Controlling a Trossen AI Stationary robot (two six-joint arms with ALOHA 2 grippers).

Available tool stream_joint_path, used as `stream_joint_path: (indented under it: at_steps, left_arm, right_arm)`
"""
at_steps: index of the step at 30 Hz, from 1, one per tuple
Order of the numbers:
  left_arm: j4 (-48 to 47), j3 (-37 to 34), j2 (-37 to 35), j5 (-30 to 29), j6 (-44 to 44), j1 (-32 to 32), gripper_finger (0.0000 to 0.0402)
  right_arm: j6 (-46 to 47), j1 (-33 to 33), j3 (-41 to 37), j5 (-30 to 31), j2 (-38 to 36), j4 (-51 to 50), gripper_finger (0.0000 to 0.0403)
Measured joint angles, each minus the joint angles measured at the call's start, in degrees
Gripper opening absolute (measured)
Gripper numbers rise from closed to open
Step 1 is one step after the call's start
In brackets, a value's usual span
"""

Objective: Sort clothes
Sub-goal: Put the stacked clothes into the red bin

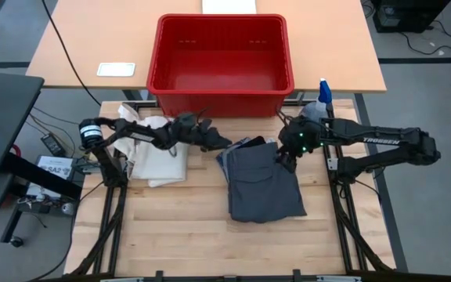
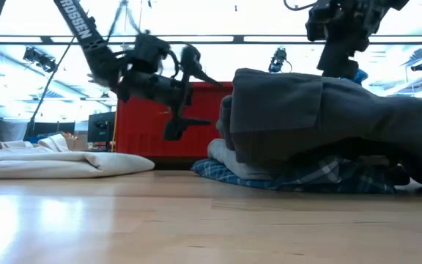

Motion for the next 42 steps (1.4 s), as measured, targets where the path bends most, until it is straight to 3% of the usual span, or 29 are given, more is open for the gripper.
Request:
stream_joint_path:
  at_steps: [6, 11, 18, 22, 28, 38, 42]
  left_arm:
    - [-33.8, 15.2, 1.9, 0.0, 19.3, 3.8, 0.0350]
    - [-49.1, 25.3, 5.9, 0.7, 29.9, 6.1, 0.0350]
    - [-49.7, 28.6, 15.1, 9.9, 32.8, 6.8, 0.0350]
    - [-49.4, 28.6, 18.4, 11.0, 32.9, 7.2, 0.0350]
    - [-48.3, 28.7, 20.3, 12.9, 35.5, 7.0, 0.0349]
    - [-48.6, 28.7, 20.3, 14.7, 35.6, 5.9, 0.0349]
    - [-47.2, 28.6, 20.5, 19.9, 35.1, 3.8, 0.0349]
  right_arm:
    - [1.8, 3.2, -1.4, -3.2, 0.5, -1.7, 0.0218]
    - [4.8, 5.3, -1.9, -3.6, 0.5, -2.2, 0.0218]
    - [8.7, 9.3, -1.9, -5.6, 0.5, -1.5, 0.0215]
    - [11.5, 12.5, -1.9, -6.5, 0.5, 1.6, 0.0210]
    - [11.8, 16.2, -1.9, -2.1, 1.9, 4.4, 0.0210]
    - [0.4, 13.9, -1.9, 2.9, 16.6, 4.6, 0.0209]
    - [-4.2, 11.9, -1.8, 5.9, 21.6, 4.7, 0.0209]
